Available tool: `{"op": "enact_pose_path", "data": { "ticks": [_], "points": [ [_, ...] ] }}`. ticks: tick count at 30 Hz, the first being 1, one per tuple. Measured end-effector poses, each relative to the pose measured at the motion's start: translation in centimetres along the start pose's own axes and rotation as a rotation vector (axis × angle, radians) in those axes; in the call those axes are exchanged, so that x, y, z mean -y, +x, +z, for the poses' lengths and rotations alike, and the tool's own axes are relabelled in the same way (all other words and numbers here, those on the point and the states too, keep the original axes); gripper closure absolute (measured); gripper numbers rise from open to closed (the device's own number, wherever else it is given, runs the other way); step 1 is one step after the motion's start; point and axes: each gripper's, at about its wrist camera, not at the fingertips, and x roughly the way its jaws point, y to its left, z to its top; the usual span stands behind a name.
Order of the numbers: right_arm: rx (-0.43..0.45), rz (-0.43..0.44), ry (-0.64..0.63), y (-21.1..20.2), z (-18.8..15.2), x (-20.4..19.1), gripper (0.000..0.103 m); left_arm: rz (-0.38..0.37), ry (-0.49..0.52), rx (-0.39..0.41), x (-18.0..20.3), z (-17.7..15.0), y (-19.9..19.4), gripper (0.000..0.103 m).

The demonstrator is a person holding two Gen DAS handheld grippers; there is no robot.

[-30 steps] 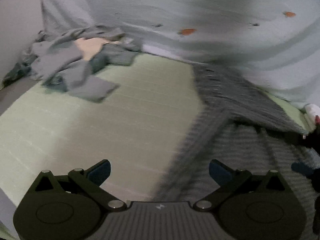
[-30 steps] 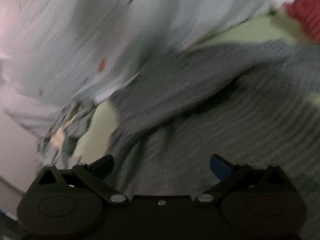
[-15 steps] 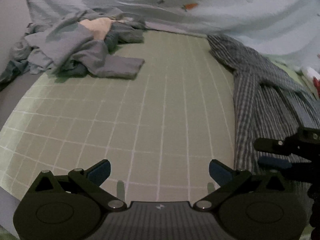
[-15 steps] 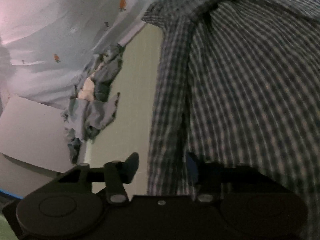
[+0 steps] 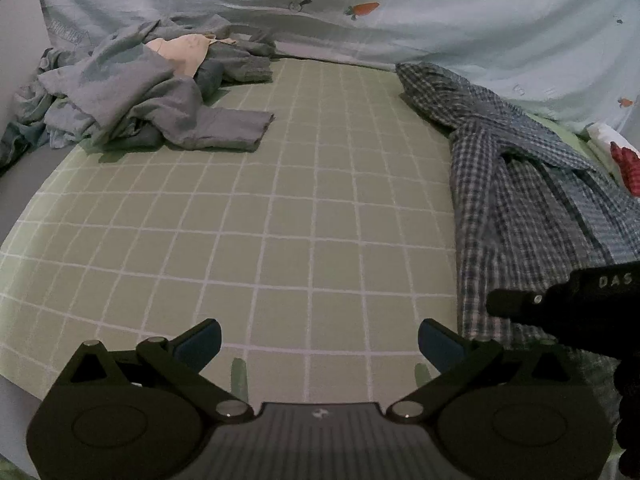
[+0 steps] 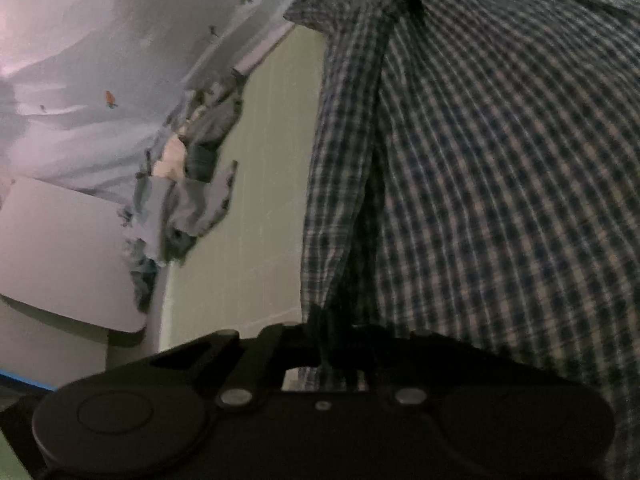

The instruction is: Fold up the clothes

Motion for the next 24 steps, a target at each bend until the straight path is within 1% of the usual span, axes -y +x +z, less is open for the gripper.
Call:
{"op": "enact_pose_path", "data": {
  "ticks": [5,9,14,20,24],
  "points": [
    [0.026,0.075,-0.002,-2.0,1.0,0.6,0.101,-0.012,0.011,0.008,2.2,-0.1,0.0,0.000],
    [0.029,0.085,-0.021,-3.6,1.9,1.3,0.101,-0.024,0.029,0.013,4.9,-0.1,0.1,0.000],
    [0.033,0.074,-0.027,-6.1,3.4,2.7,0.101,-0.040,0.051,0.019,8.9,-0.1,0.5,0.000],
    [0.039,0.040,-0.022,-8.8,4.8,5.3,0.101,-0.048,0.071,-0.009,13.3,-0.7,1.3,0.000],
    [0.029,0.011,-0.023,-10.0,5.4,7.0,0.101,-0.036,0.058,-0.043,15.1,-1.4,2.0,0.000]
  ]
}}
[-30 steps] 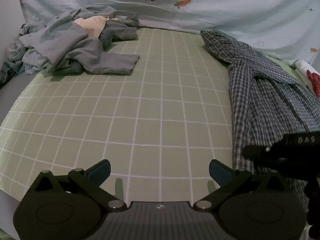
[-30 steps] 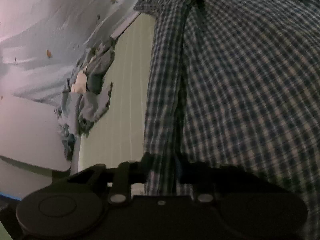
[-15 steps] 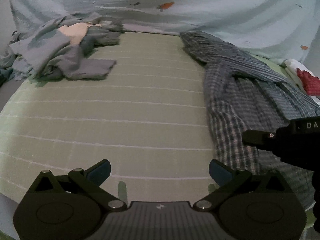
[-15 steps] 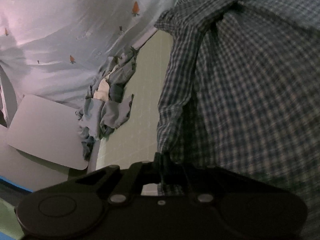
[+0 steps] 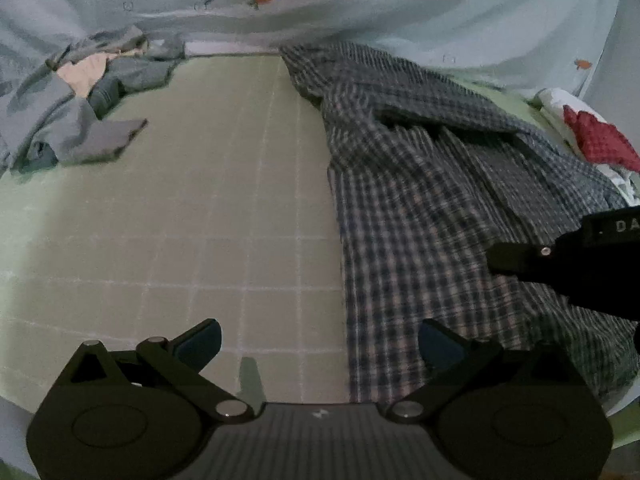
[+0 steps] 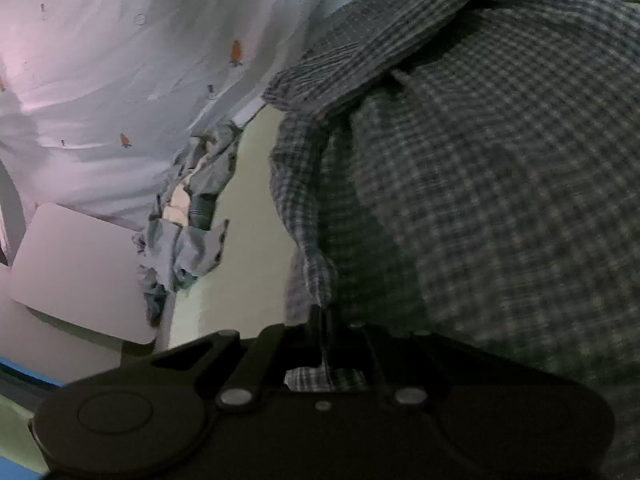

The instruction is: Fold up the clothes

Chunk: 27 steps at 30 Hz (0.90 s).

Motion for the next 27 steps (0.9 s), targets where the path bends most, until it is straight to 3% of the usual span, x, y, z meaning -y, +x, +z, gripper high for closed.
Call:
{"op": "enact_pose_path", "data": {
  "ticks": [10,22,25,27],
  "points": [
    [-0.022,-0.133,-0.043,-1.2,0.5,3.0,0.101,0.042,-0.010,-0.094,2.6,-1.7,1.5,0.000],
    [-0.117,-0.270,-0.215,1.5,1.1,1.4,0.101,0.086,0.004,-0.144,2.2,-1.4,3.0,0.000],
    [-0.108,-0.287,-0.210,1.2,1.9,1.2,0.092,0.093,-0.027,-0.144,1.6,-0.6,3.6,0.000],
    [-0.094,-0.300,-0.203,0.8,2.4,1.2,0.076,0.098,-0.056,-0.142,1.0,0.0,3.9,0.000]
  ]
}}
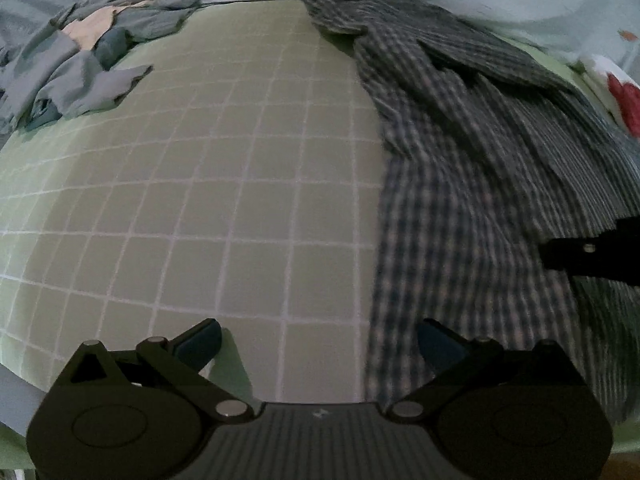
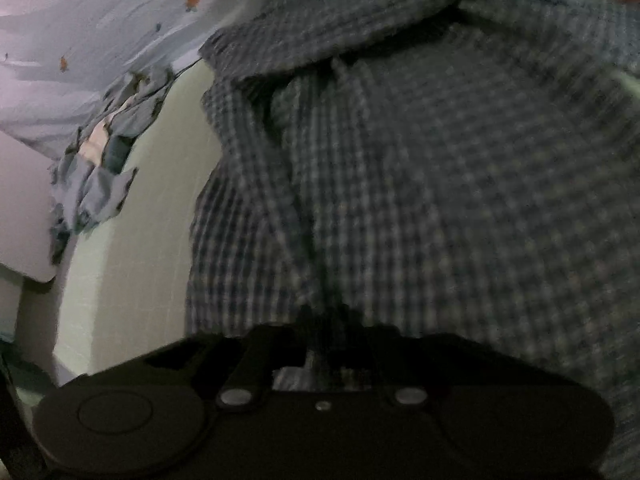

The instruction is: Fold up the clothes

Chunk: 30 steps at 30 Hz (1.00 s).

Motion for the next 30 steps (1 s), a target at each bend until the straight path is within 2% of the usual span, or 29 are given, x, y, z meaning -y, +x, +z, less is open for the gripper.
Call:
{"op": "enact_pose_path", "data": {
  "ticks": [3,6,14,19,23,28,30],
  "points": [
    [0.048,-0.015,0.032,-0.8,1.0,0.8,0.075,0.002,-0.056,0.009,-1.0,1.2,0.4,0.000],
    [0.087,-0.043,0.083,-1.2,2.1,2.2,0.075,0.002,-0.150,0.057,-2.6,3.2,0.4,0.000],
    [0.215,-0.128,0.281,-1.8,6.2,6.8,0.073,-0.029,-0.293,0.160,-6.3,10.2,1.8,0.000],
    [0.321,-0.221,0.281,-2.3,11.6,9.5,0.069,-0.071,-0.312,0.213,-7.0,16.4,3.5,0.000],
    [0.378,-0.281,0.298,-2.3,16.5,12.3,0.058,-0.096,-0.377,0.246,-7.9,22.5,6.0,0.000],
    [0.355,-0.353,0.289,-1.1,22.2,16.1,0.047,-0.191,-0.483,0.230,-9.1,29.5,9.9,0.000],
    [0.335,-0.379,0.270,-0.4,24.2,17.5,0.043,-0.227,-0.483,0.222,-9.0,31.9,11.7,0.000]
  ]
}}
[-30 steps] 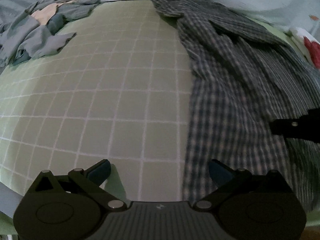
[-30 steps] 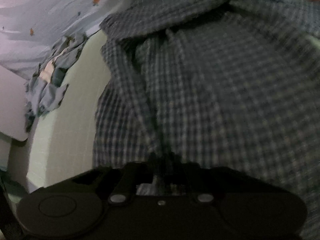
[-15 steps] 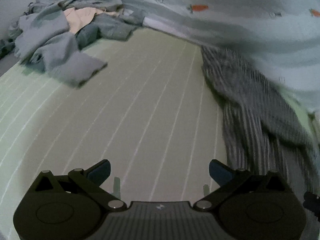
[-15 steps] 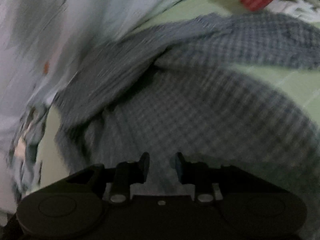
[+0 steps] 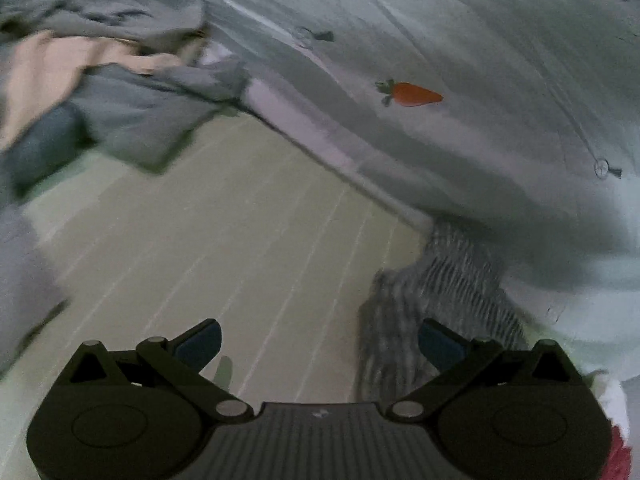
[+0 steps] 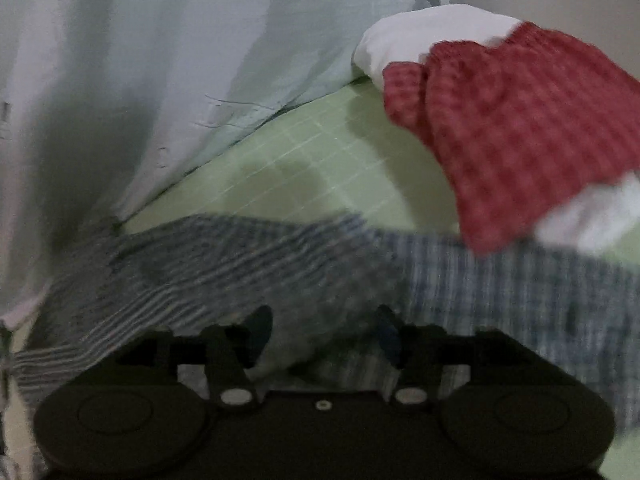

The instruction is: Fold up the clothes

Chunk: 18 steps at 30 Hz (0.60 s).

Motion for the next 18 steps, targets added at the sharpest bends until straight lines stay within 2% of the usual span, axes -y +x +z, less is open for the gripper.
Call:
{"op": "enact_pose_path", "data": {
  "ticks": [5,8,10,12,14,16,17,18],
  "points": [
    [-0.065,-0.011,-0.075,3.2,2.0,1.4,0.043,-0.041,0.004,-0.070,1.7,2.4,5.4,0.003],
    [-0.056,-0.033,-0.137,4.1,2.2,0.9,0.037,-0.062,0.014,-0.132,2.6,2.7,7.9,0.013],
    [-0.053,-0.041,-0.180,4.4,2.3,0.5,0.038,-0.069,0.015,-0.166,3.1,2.8,9.2,0.027],
    [-0.048,-0.057,-0.226,4.6,2.2,0.1,0.053,-0.055,0.032,-0.179,3.8,2.6,9.9,0.036],
    [-0.044,-0.072,-0.272,4.5,2.0,-0.1,0.062,-0.041,0.056,-0.189,4.6,2.5,10.5,0.048],
    [-0.043,-0.042,-0.276,4.5,2.2,0.1,0.075,-0.021,0.065,-0.197,5.3,2.5,10.9,0.076],
    [-0.042,-0.029,-0.276,4.5,2.2,0.2,0.086,-0.002,0.061,-0.195,5.5,2.5,11.2,0.086],
    [-0.038,-0.020,-0.268,4.3,2.4,0.3,0.093,0.015,0.060,-0.192,5.7,2.5,11.3,0.099]
  ]
}}
